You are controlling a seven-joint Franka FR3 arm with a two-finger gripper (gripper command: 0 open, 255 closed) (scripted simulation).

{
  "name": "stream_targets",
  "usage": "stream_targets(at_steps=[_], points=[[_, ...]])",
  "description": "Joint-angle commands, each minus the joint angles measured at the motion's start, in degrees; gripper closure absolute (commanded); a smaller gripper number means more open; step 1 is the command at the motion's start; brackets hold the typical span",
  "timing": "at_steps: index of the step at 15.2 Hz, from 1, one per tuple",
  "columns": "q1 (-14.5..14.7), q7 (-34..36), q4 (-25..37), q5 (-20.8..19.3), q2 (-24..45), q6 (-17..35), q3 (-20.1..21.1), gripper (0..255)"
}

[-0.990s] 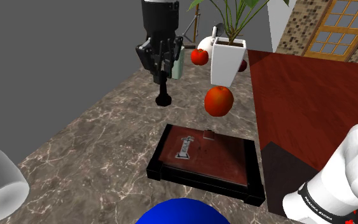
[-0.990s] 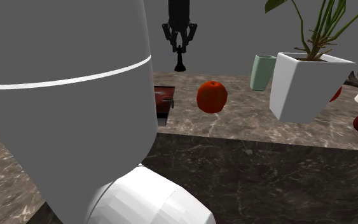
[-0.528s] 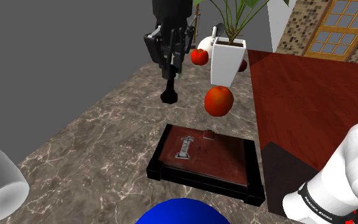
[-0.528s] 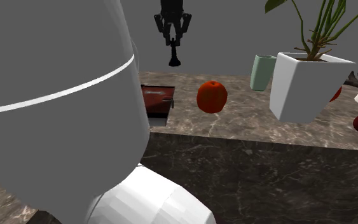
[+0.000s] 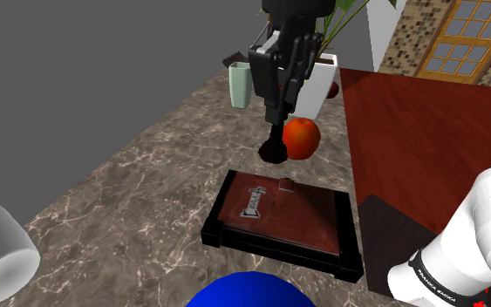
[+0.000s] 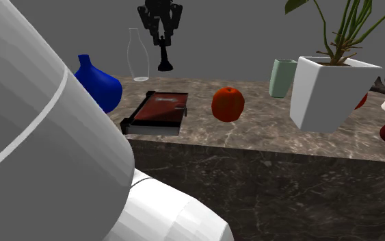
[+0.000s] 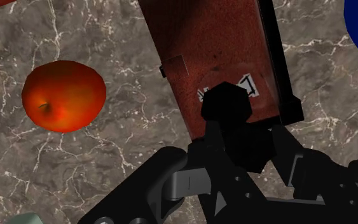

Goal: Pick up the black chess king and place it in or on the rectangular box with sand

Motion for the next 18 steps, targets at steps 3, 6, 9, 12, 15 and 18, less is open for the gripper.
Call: stream_targets(at_steps=[3,6,9,12,15,18], points=[[1.07,0.84,-3.02,1.67,-4.30,-1.00,0.08,255],[1.26,0.59,-6.09,1.98,-5.14,1.24,0.14,255],[1.45,0.38,-9.02,2.27,-5.87,3.47,0.26,255],[1.63,0.20,-11.84,2.56,-6.48,5.70,0.41,255],[1.80,0.04,-14.54,2.84,-6.97,7.93,0.61,255],[1.97,-0.09,-17.14,3.12,-7.35,10.16,0.85,255]])
